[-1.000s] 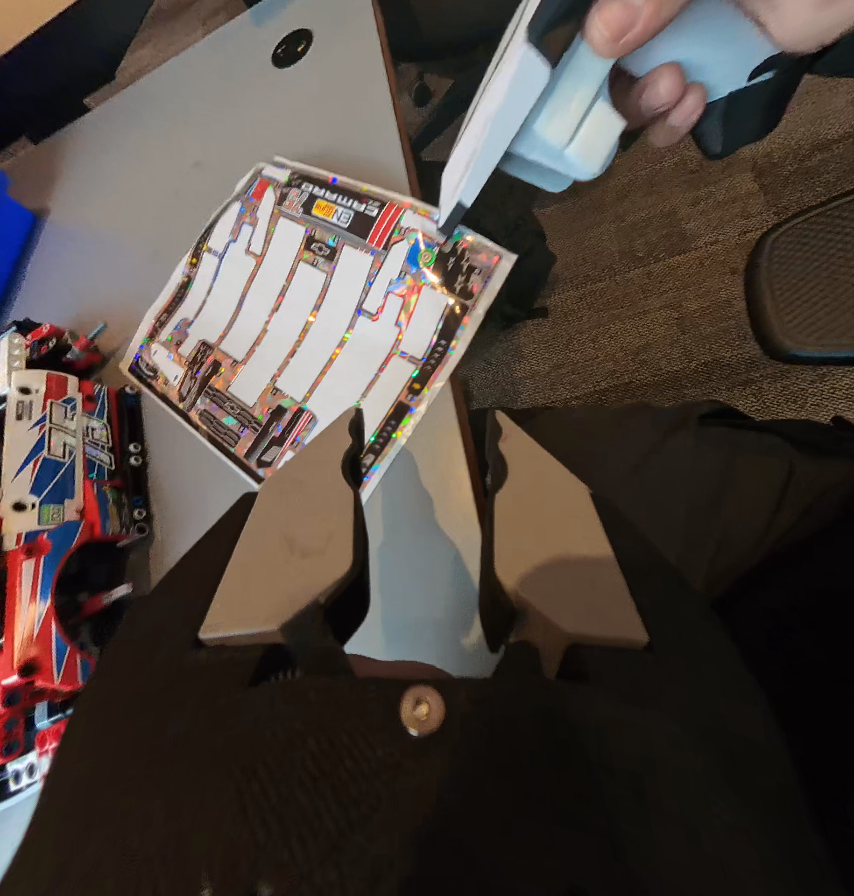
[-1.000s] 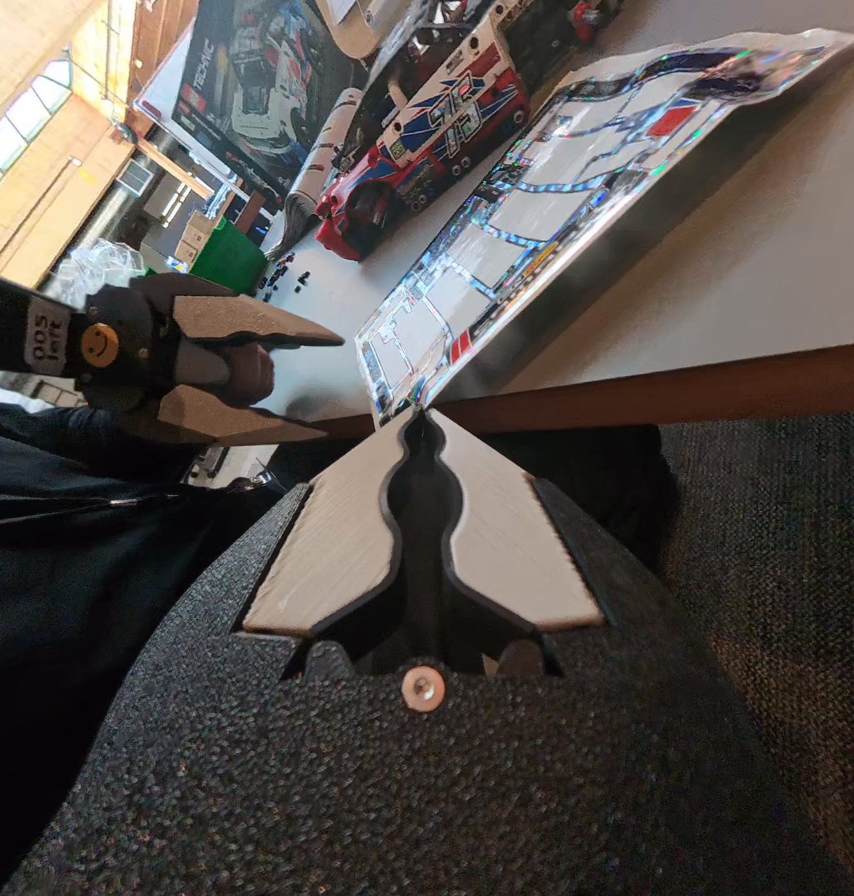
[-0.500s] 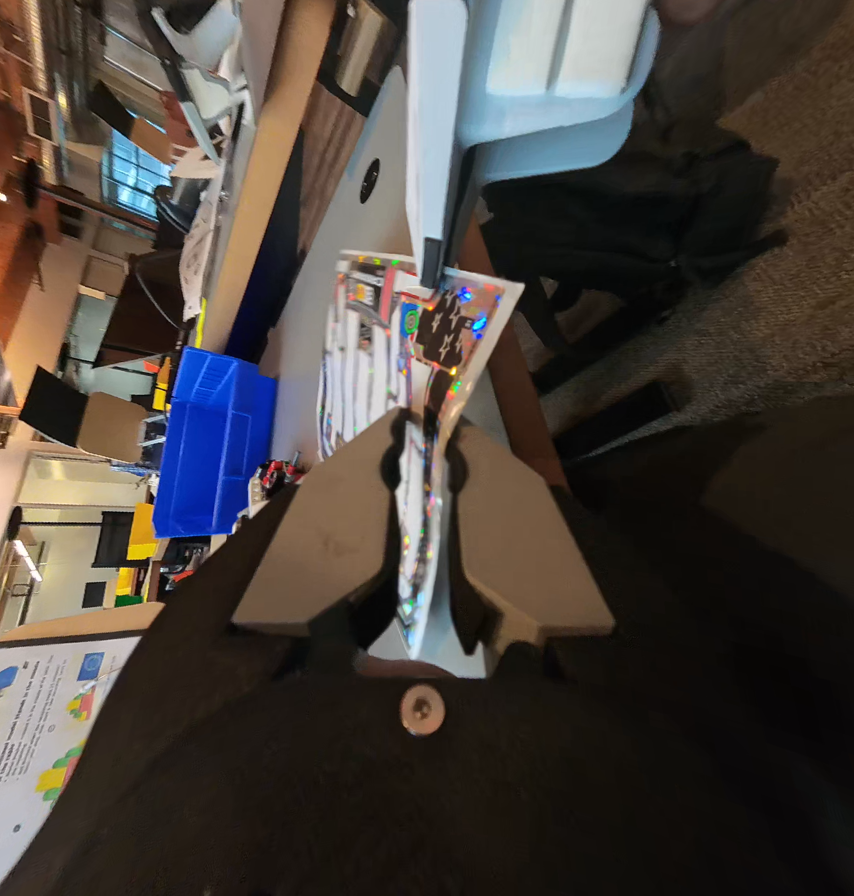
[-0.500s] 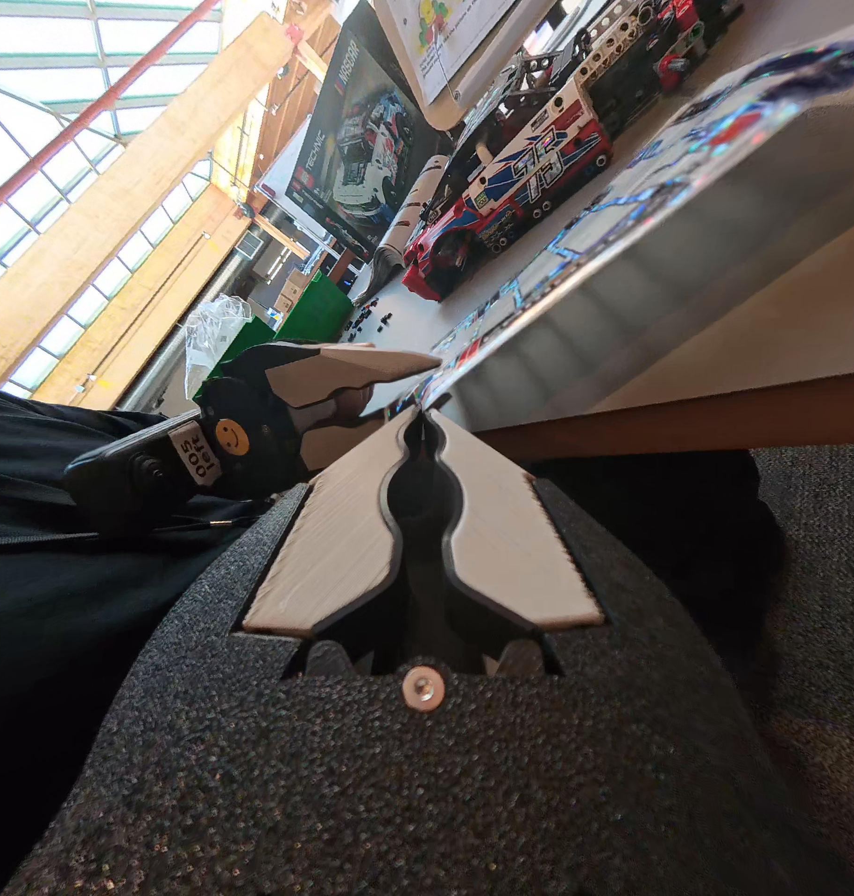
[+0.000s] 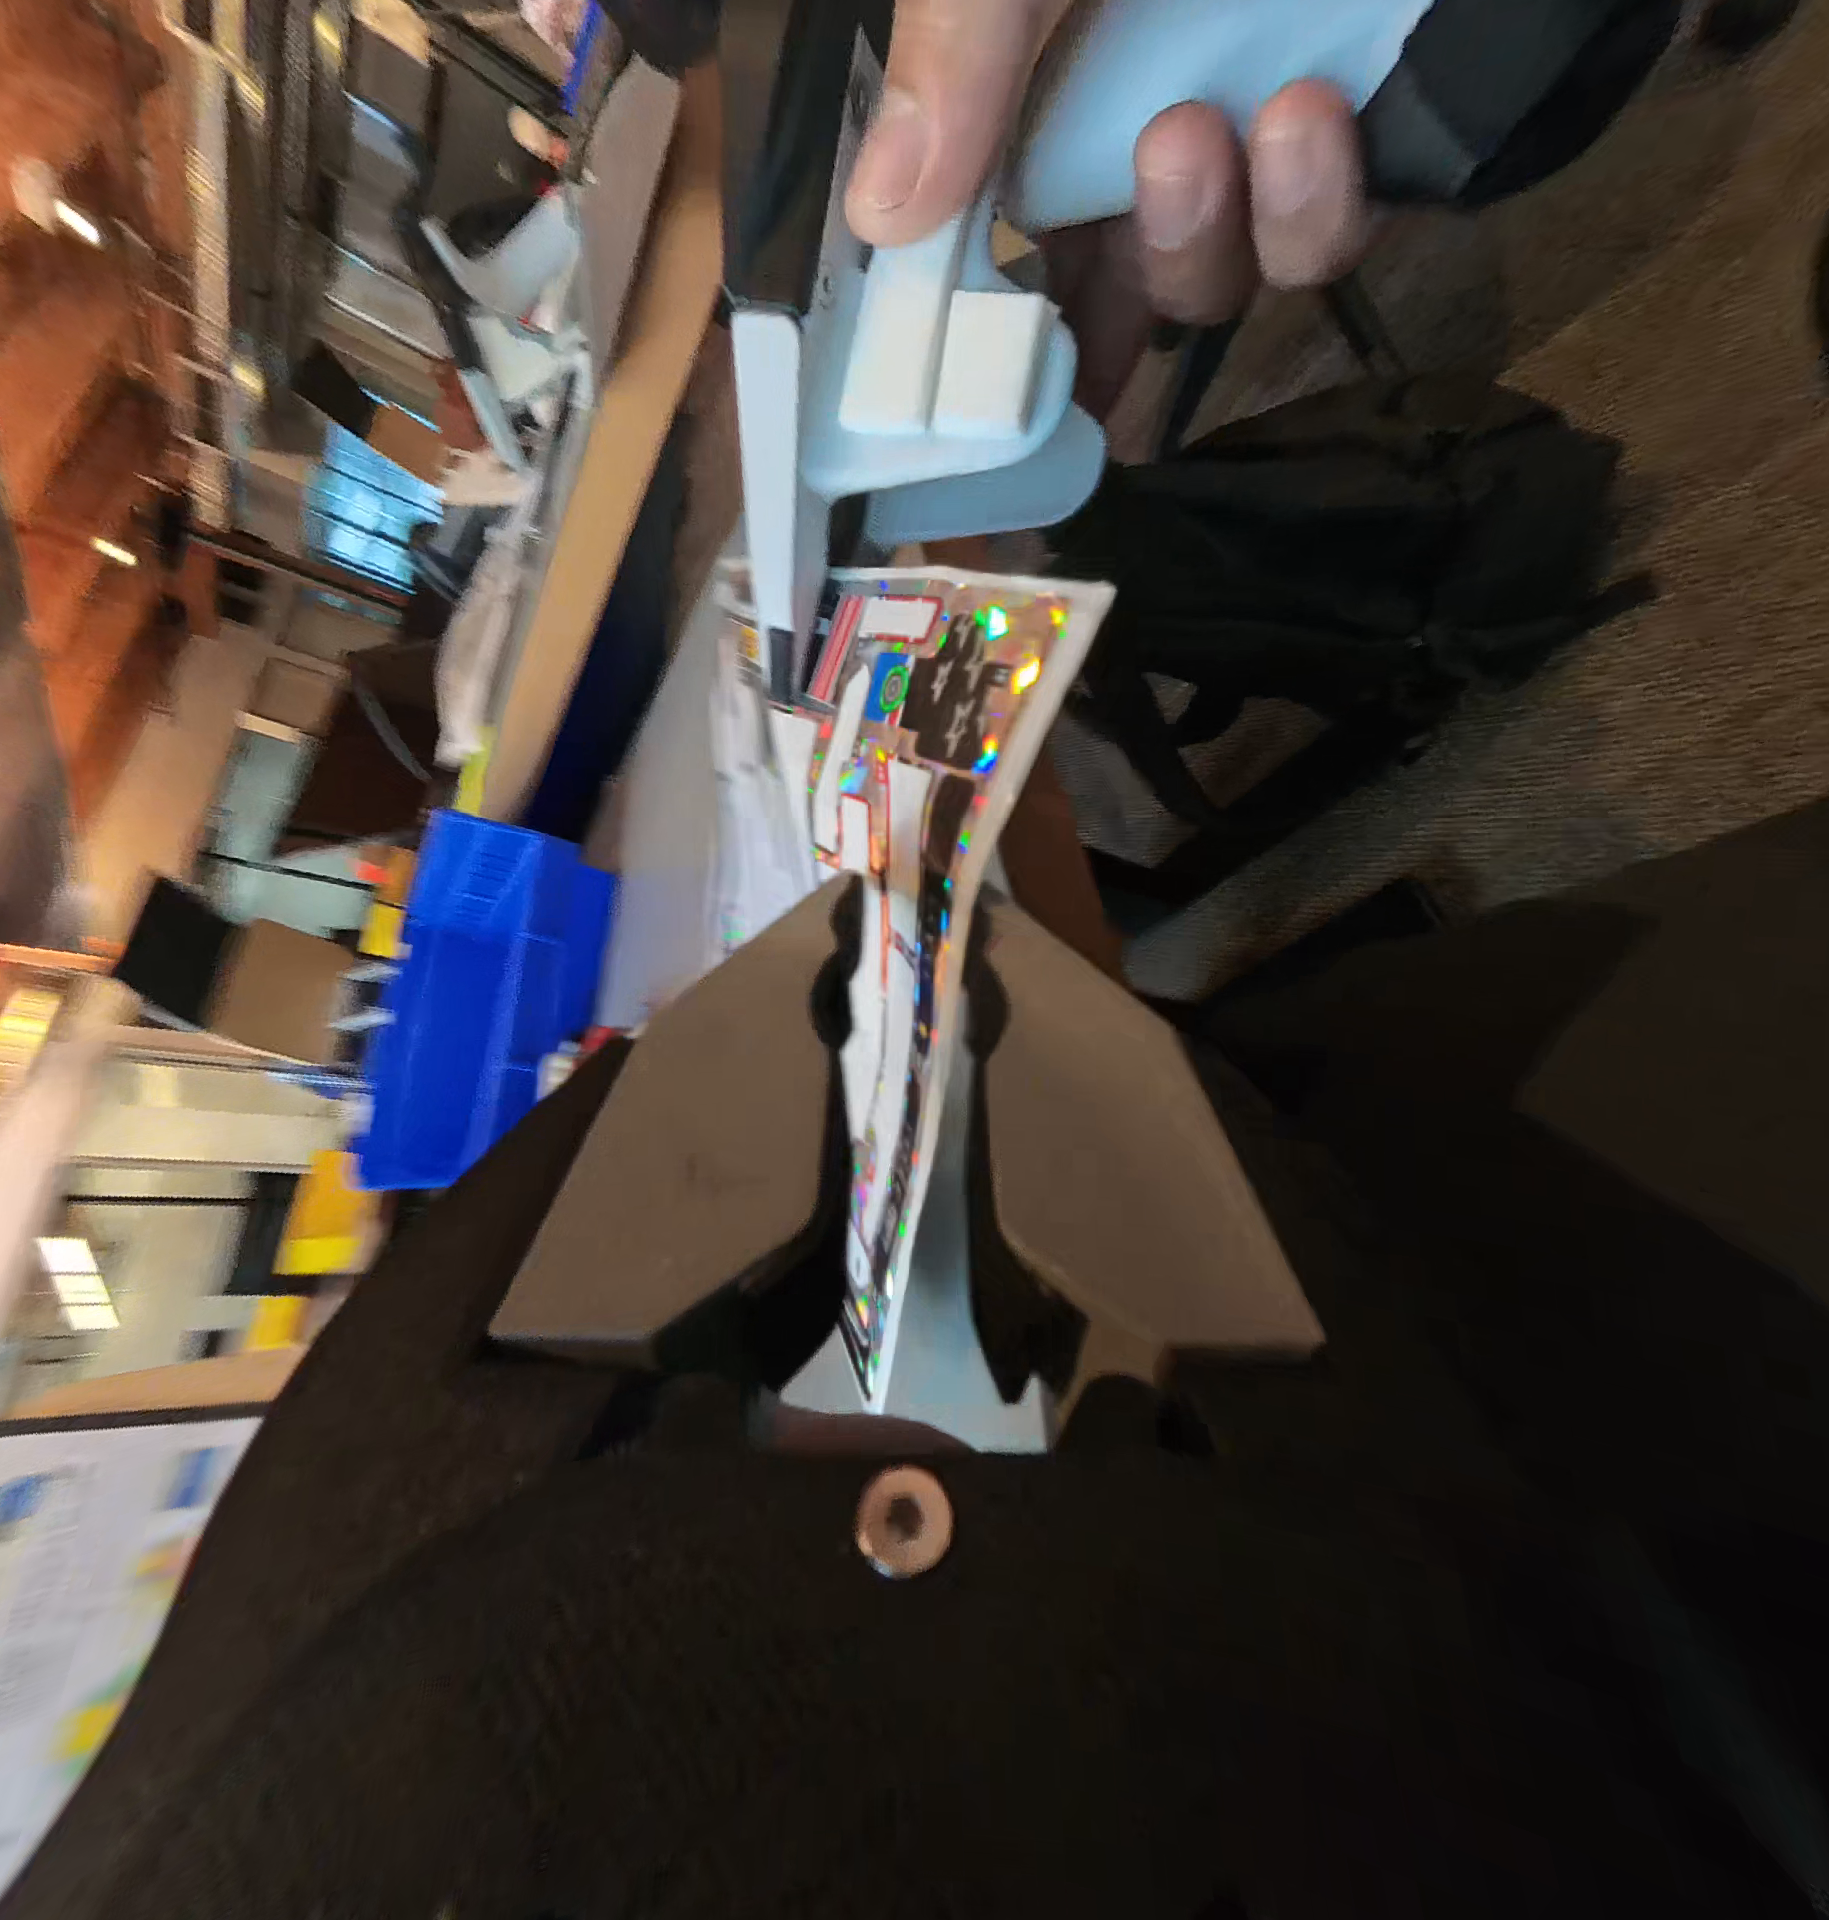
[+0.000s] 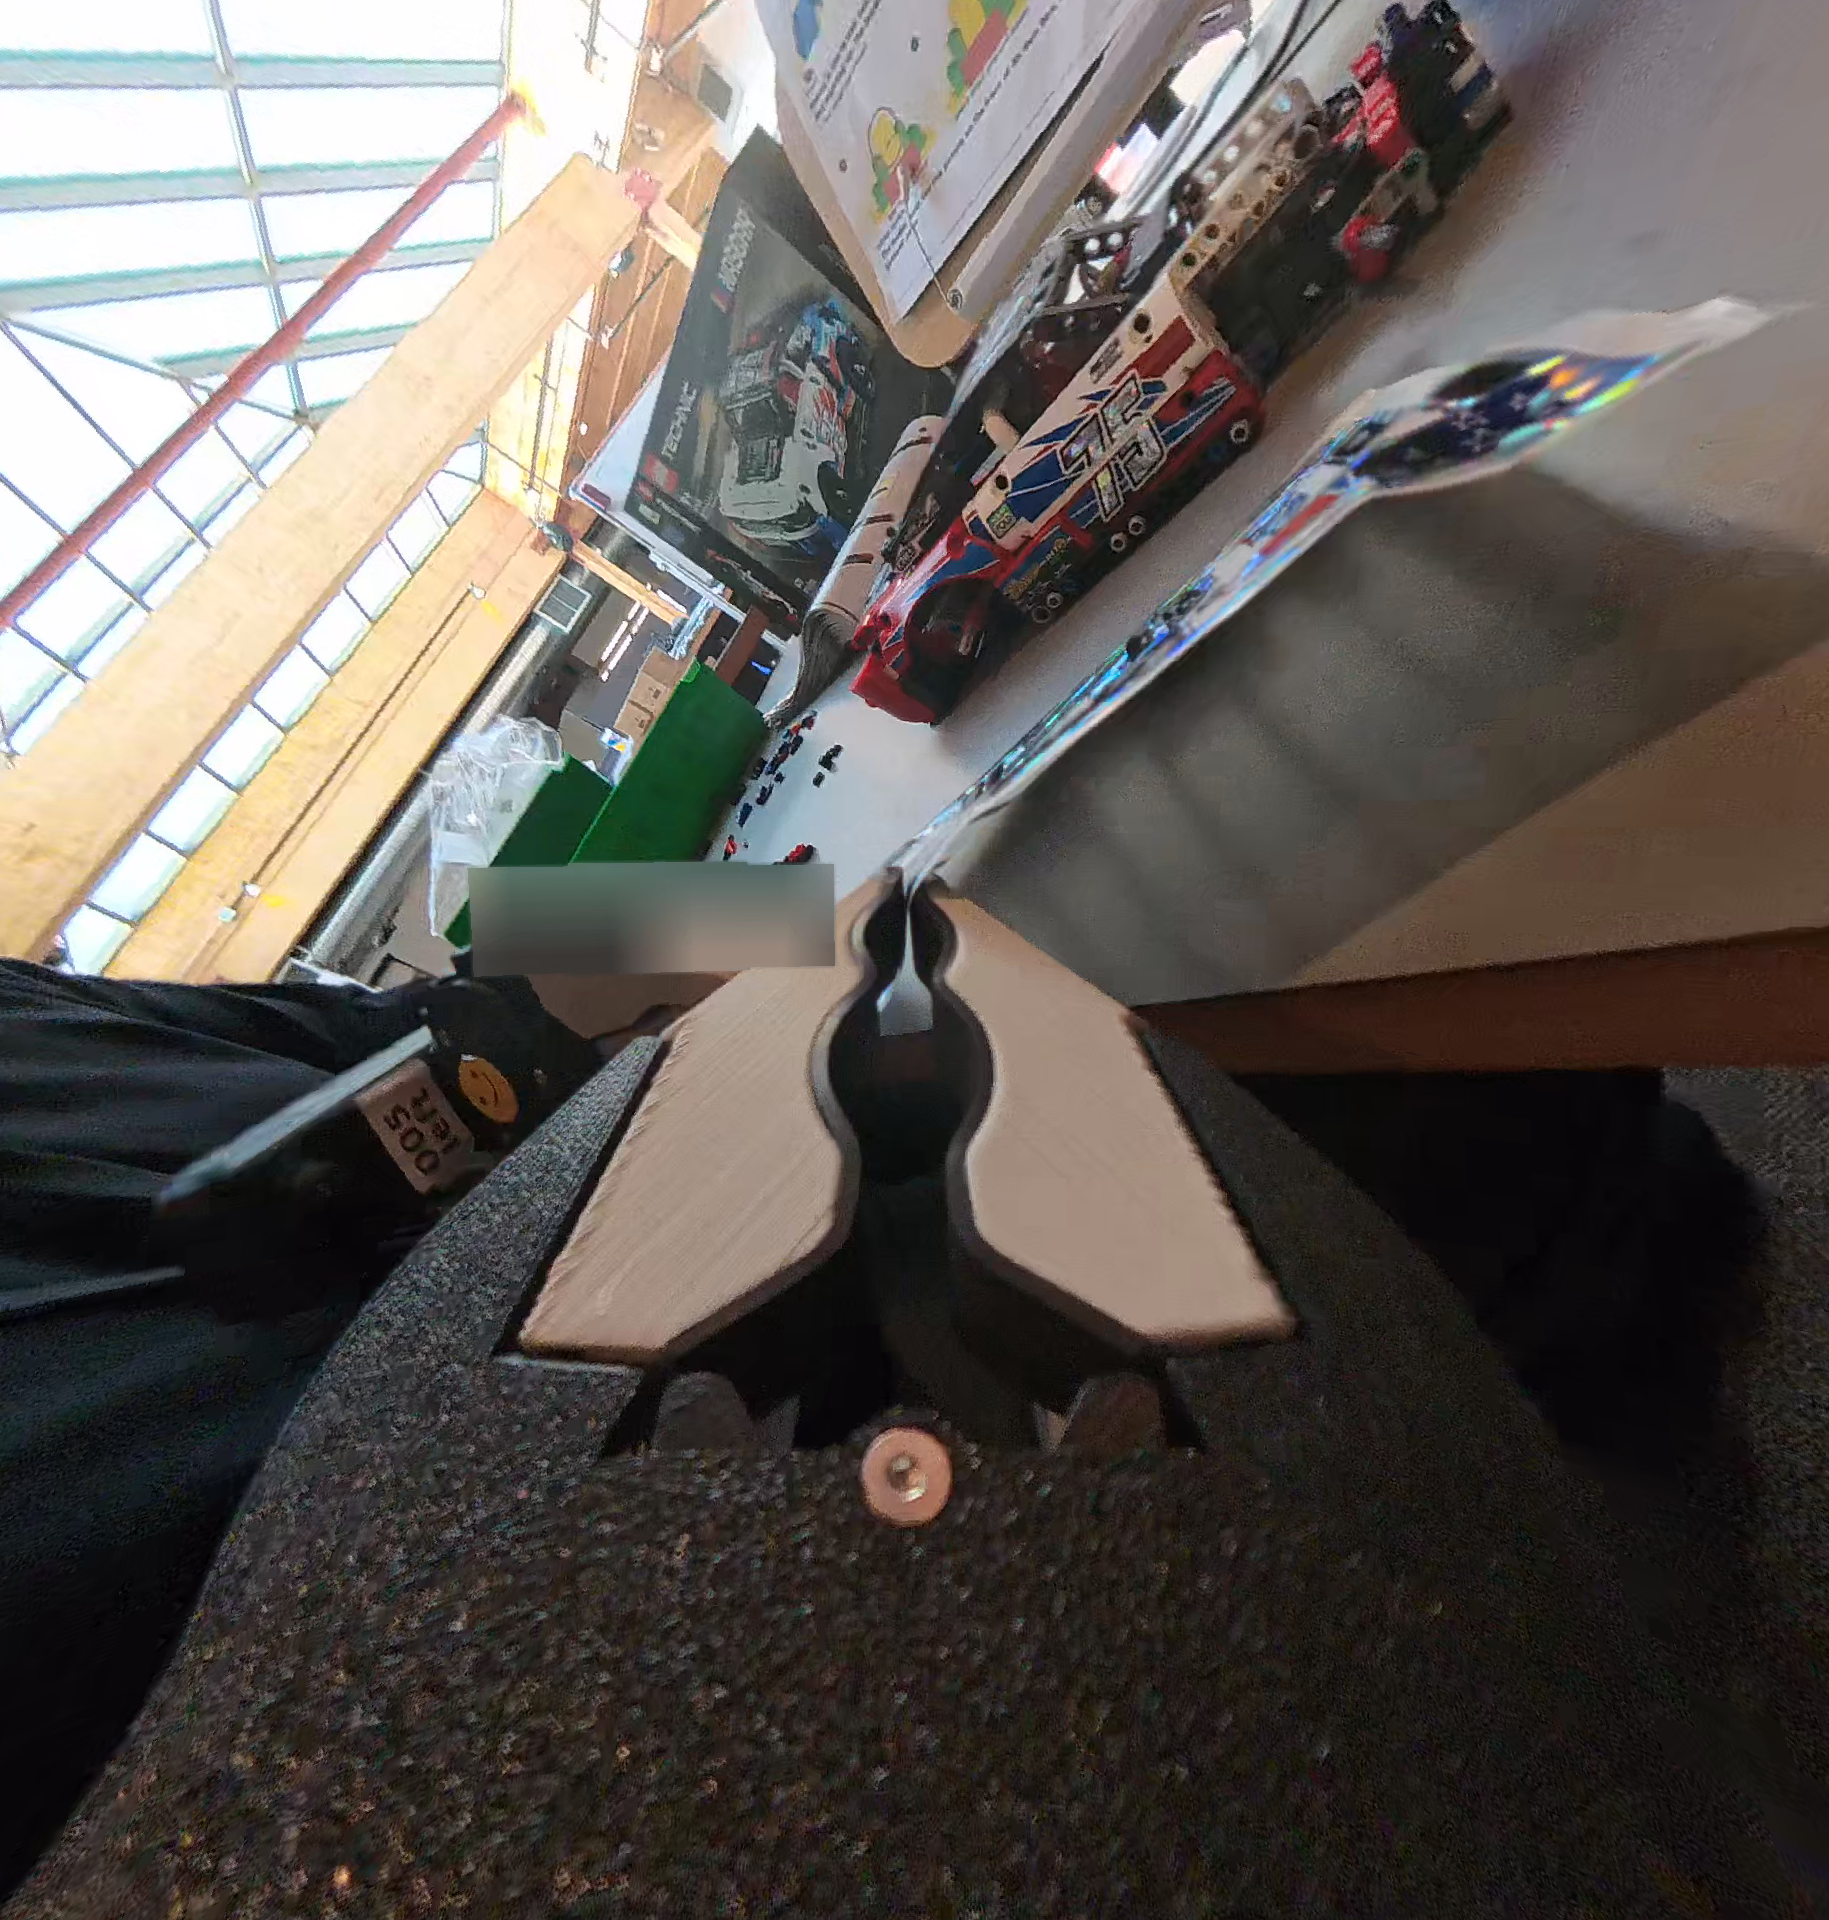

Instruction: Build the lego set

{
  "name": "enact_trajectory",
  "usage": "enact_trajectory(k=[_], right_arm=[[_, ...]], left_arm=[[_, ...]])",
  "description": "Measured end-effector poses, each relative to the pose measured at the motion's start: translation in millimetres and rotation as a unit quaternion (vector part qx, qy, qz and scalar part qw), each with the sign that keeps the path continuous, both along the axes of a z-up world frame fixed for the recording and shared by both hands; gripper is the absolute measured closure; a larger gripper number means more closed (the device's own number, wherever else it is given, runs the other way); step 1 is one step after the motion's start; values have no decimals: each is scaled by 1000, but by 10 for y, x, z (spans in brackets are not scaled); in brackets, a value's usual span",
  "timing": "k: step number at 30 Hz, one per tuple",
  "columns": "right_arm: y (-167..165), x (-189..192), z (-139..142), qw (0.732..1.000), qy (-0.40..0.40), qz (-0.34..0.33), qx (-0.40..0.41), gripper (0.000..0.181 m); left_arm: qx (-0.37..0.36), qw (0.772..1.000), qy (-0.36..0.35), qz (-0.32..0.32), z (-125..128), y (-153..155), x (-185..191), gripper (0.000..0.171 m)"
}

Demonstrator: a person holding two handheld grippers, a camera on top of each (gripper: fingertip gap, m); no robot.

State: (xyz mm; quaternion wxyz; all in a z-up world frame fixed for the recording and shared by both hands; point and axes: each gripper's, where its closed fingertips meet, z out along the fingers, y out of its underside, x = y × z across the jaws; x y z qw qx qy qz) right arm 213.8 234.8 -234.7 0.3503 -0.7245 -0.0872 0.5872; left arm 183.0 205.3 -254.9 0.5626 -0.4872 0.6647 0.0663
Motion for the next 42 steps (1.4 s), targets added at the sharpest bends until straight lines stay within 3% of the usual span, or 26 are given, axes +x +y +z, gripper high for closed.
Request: enact_trajectory(k=[3, 4, 6, 10, 12, 15, 19, 22, 26, 30, 36, 38, 41, 42], right_arm=[[-48, -10, 87, 997, -43, 14, 57, 181], [-80, -27, 125, 995, -56, 25, 78, 181], [-163, -93, 230, 989, -67, 55, 118, 181], [-251, -191, 287, 974, -107, 106, 168, 181], [-285, -207, 291, 965, -126, 127, 189, 181], [-307, -218, 336, 957, -137, 147, 211, 181], [-242, -218, 399, 963, -111, 140, 204, 181], [-164, -221, 342, 973, -87, 131, 169, 181], [-91, -216, 239, 980, -72, 127, 132, 181], [-129, -266, 302, 980, -45, 145, 128, 181], [-315, -366, 496, 967, 7, 196, 165, 181], [-391, -388, 498, 959, 5, 215, 187, 181], [-424, -406, 537, 952, 20, 227, 205, 181], [-419, -409, 549, 950, 24, 228, 211, 181]], left_arm=[[-194, 979, -50, -30, 58, -251, 4, 132], [-258, 962, -71, -53, 168, -354, 11, 132], [-315, 942, -103, -59, 409, -285, -29, 131], [-269, 957, -96, -40, 754, 279, -150, 110], [-246, 963, -94, -61, 991, 434, -147, 108], [-268, 959, -69, -64, 1168, 579, -148, 96], [-278, 956, -49, -75, 1202, 472, -136, 90], [-231, 966, -69, -95, 1246, 279, -92, 97], [-170, 977, -111, -72, 1418, 245, -179, 102], [-207, 974, -62, -72, 1178, 120, -212, 99], [-218, 975, 28, -41, 644, 285, -170, 82], [-266, 962, 29, -62, 553, 204, -133, 75], [-384, 918, 1, -101, 463, 19, -64, 73], [-415, 904, -6, -101, 433, 3, -59, 79]])
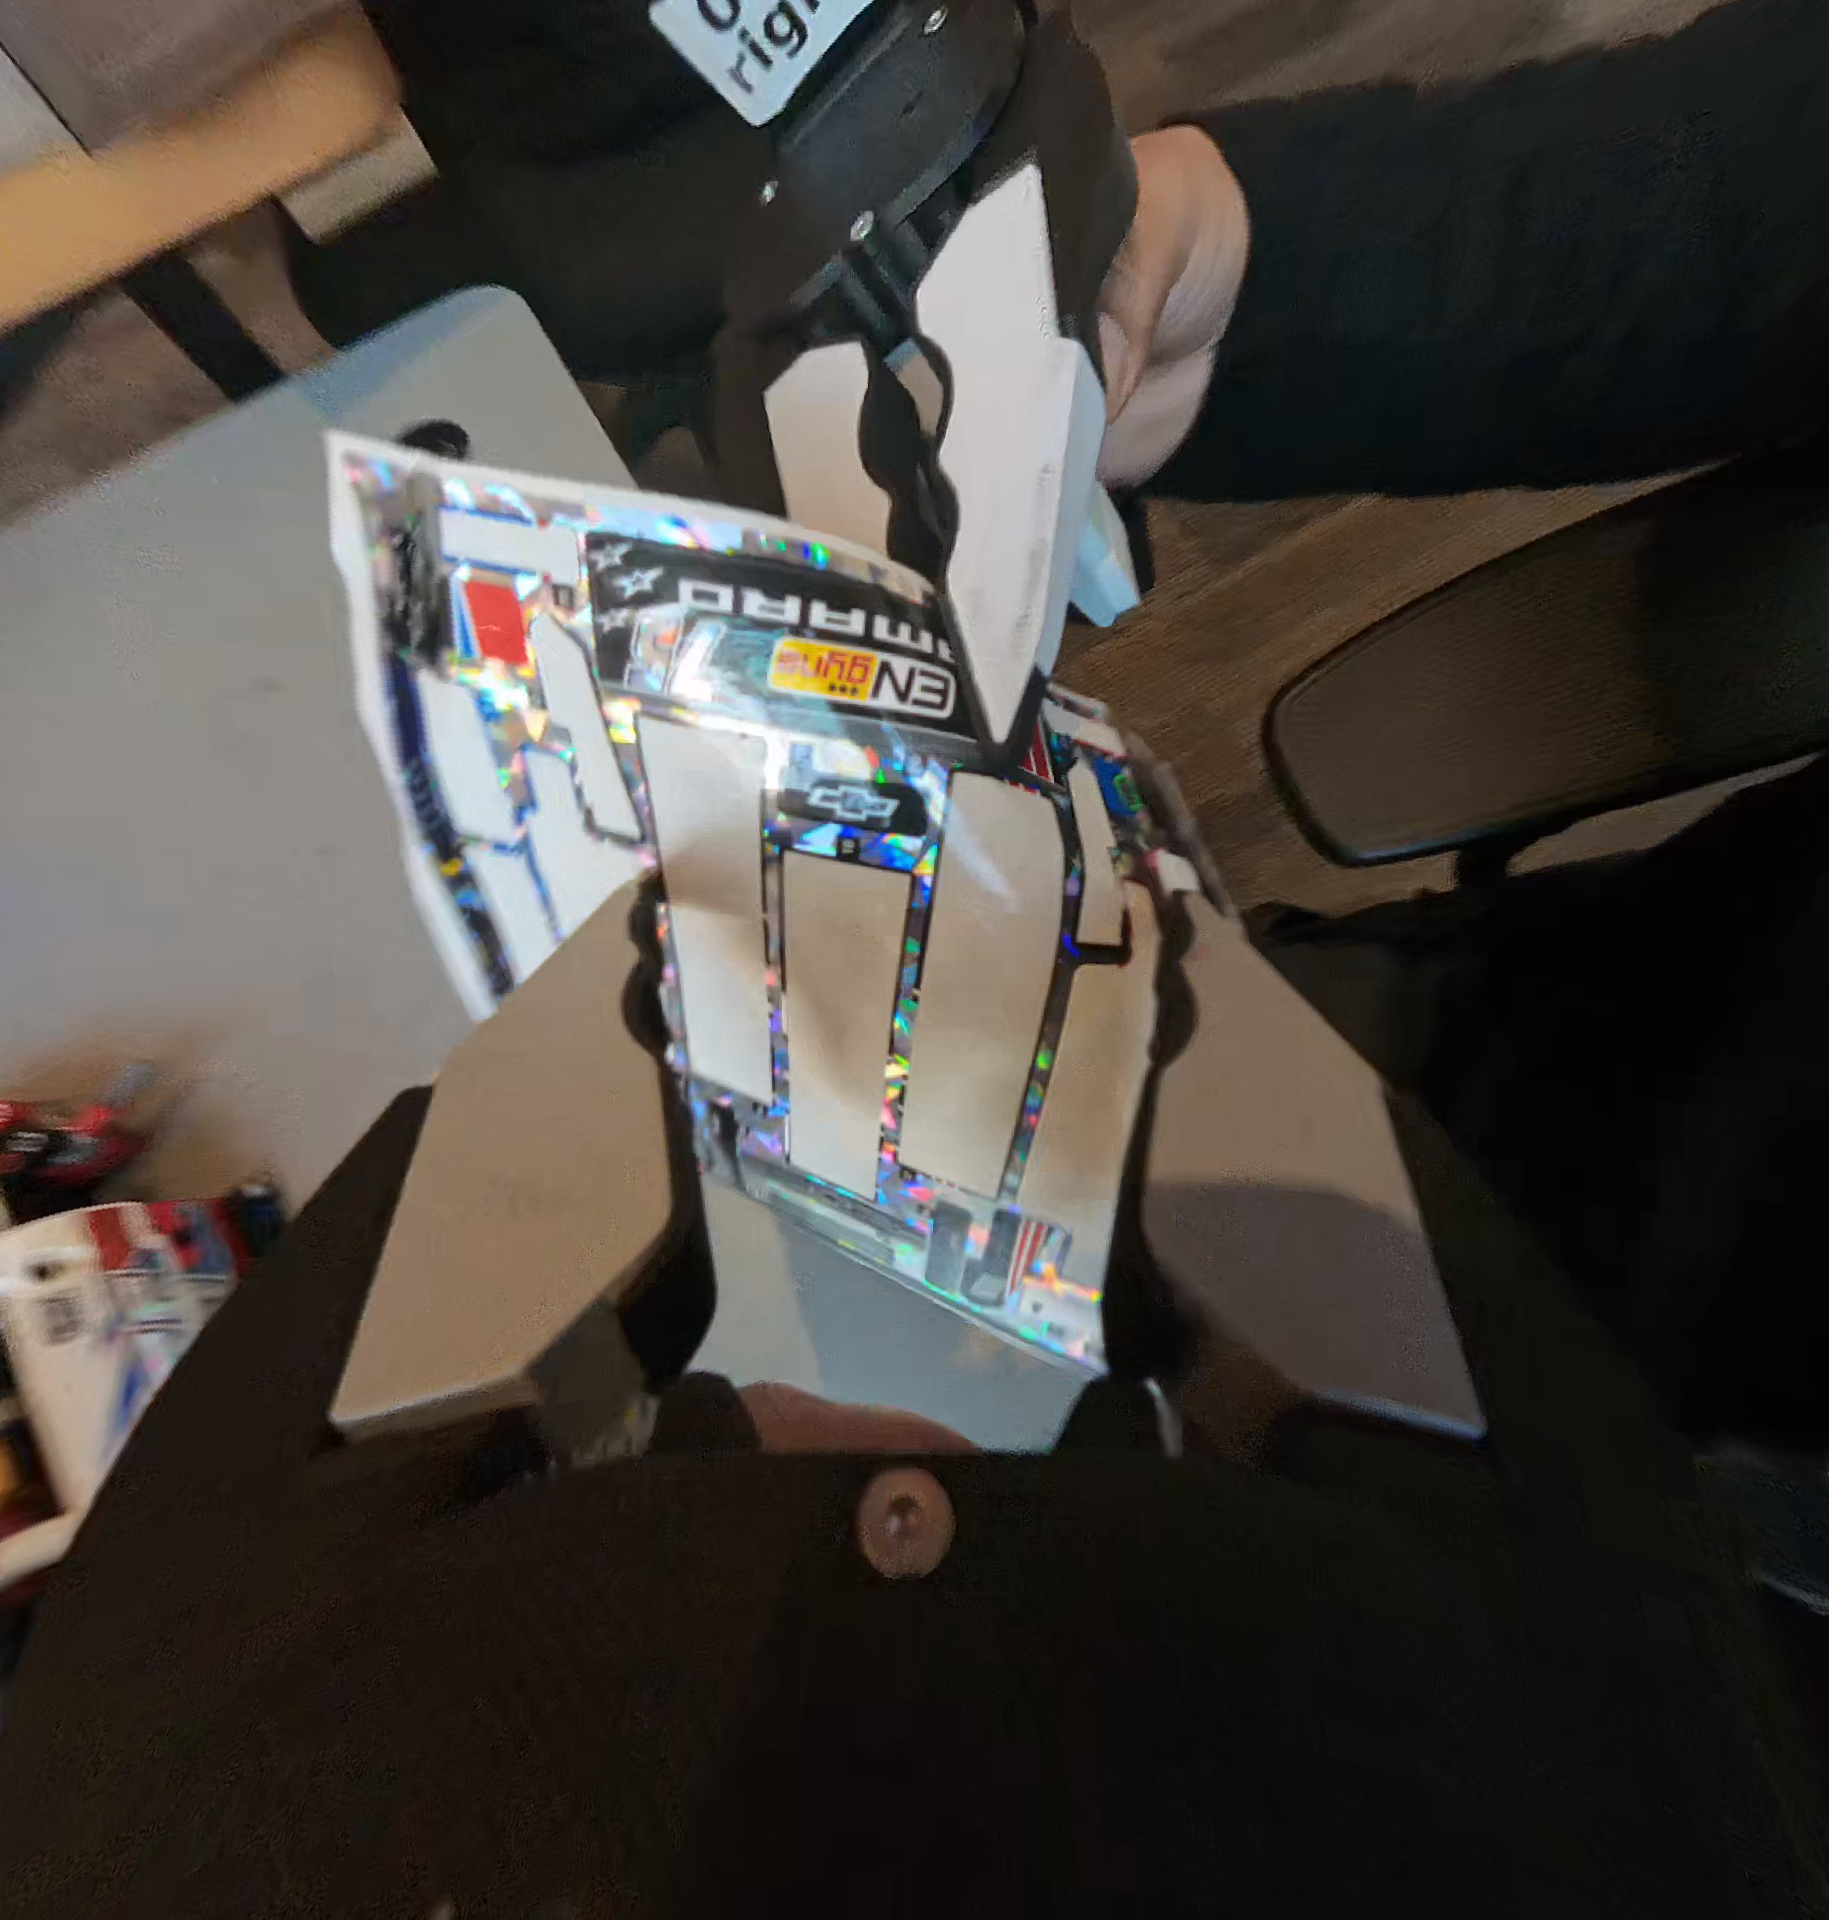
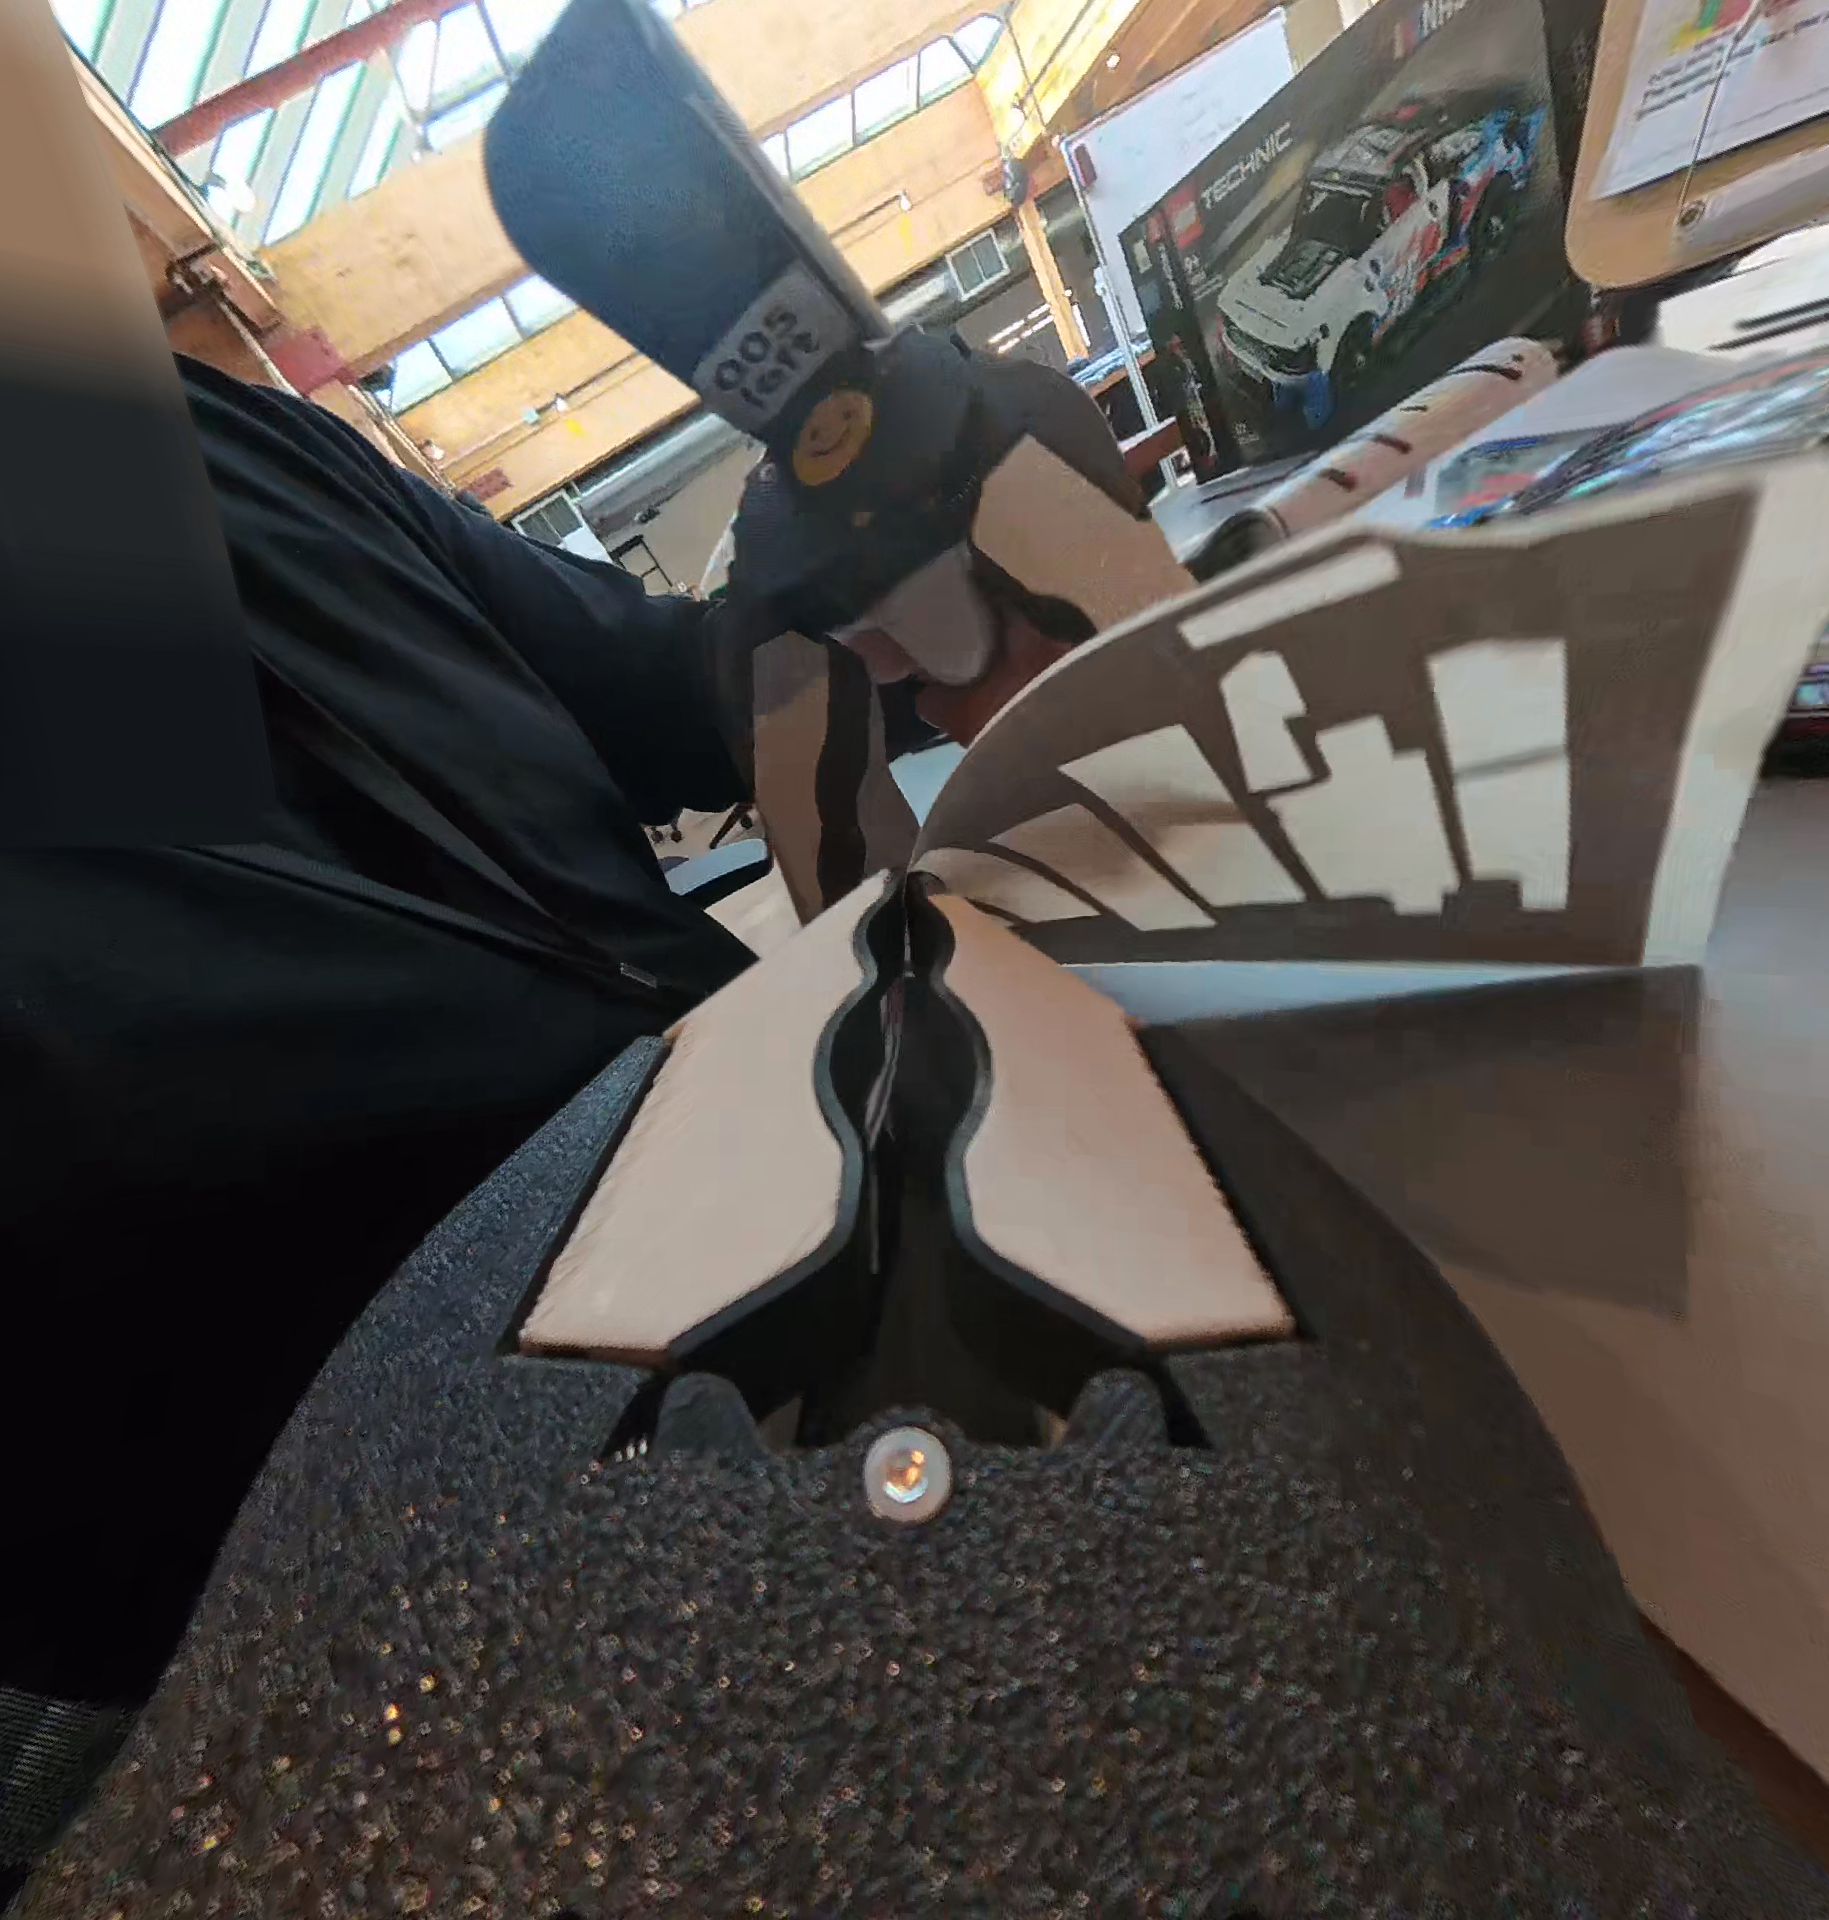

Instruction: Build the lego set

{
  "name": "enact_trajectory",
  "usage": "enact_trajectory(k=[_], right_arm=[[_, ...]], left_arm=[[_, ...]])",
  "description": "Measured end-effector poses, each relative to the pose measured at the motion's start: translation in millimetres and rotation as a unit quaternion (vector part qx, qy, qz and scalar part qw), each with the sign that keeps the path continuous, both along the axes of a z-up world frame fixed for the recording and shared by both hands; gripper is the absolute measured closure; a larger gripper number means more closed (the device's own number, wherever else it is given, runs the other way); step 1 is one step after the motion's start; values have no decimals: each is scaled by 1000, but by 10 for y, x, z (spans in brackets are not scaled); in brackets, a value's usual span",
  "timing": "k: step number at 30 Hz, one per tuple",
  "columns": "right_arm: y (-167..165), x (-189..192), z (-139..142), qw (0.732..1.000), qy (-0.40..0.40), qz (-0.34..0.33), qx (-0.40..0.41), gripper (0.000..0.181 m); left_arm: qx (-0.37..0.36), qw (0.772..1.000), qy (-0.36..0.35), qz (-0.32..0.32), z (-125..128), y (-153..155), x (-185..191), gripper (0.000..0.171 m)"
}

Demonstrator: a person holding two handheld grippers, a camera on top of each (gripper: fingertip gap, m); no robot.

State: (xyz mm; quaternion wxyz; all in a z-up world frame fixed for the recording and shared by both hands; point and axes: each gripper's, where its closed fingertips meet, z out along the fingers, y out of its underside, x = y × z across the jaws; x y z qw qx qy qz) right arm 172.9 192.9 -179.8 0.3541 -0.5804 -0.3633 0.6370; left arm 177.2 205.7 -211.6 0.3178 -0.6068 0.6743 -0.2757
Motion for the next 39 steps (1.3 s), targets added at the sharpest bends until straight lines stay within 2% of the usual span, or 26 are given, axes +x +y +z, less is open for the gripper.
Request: enact_trajectory(k=[2, 6, 9, 10, 11, 16, 20, 25, 30, 34, 37, 39], right_arm=[[9, -2, 5, 1000, 4, 3, 7, 181], [7, 2, -30, 1000, -2, 3, 21, 181], [155, -4, -131, 999, -30, -40, -20, 176], [190, 0, -133, 997, -32, -57, -27, 166], [210, 4, -126, 996, -34, -74, -25, 163], [228, -28, -135, 987, -72, -142, 15, 164], [230, -34, -87, 980, -84, -171, 54, 177], [234, -60, -57, 981, -70, -172, 59, 181], [256, -35, -147, 971, -124, -187, 84, 174], [385, 123, -188, 930, -222, -258, 136, 148], [354, 218, -13, 900, -253, -278, 219, 147], [353, 244, 97, 889, -264, -277, 251, 139]], left_arm=[[-39, 999, -9, -2, -31, -31, -3, 103], [-73, 997, -21, 11, -52, -79, -17, 137], [-35, 998, -10, 59, -114, 58, -50, 155], [-25, 997, -3, 69, -141, 84, -60, 157], [-27, 997, 2, 71, -166, 68, -60, 155], [-90, 992, -13, 89, -189, 32, 0, 158], [-134, 985, -42, 100, -109, 51, 35, 157], [-105, 990, -45, 84, -62, -4, 40, 160], [-105, 990, -46, 82, -61, -5, -17, 168], [-115, 988, -41, 89, -94, 30, -32, 171], [-138, 986, -53, 79, -55, 6, -29, 171], [-142, 986, -51, 73, -51, 3, -41, 171]])
